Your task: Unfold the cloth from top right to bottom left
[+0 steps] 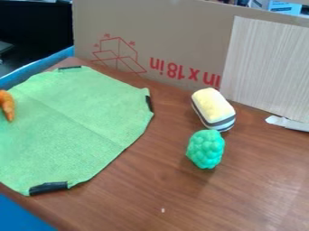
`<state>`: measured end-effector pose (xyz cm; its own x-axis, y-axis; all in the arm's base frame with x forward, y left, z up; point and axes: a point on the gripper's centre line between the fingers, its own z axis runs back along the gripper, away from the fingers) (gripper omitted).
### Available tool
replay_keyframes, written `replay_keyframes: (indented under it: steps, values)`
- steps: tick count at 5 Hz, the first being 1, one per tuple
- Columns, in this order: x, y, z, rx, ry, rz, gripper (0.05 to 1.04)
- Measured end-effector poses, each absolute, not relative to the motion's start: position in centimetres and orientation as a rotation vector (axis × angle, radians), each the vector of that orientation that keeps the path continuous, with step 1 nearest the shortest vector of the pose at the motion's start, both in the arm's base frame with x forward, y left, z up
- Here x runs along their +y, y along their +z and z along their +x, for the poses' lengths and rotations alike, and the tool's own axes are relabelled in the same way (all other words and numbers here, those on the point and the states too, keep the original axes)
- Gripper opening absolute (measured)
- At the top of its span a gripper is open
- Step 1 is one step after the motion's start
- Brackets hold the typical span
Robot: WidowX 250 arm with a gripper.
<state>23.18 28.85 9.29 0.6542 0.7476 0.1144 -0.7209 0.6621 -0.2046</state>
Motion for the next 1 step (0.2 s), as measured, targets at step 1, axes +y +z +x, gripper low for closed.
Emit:
replay_keyframes:
  steps: [1]
  values:
    - [28.96,10.27,23.31,-0.186,0.854,-0.152,0.768]
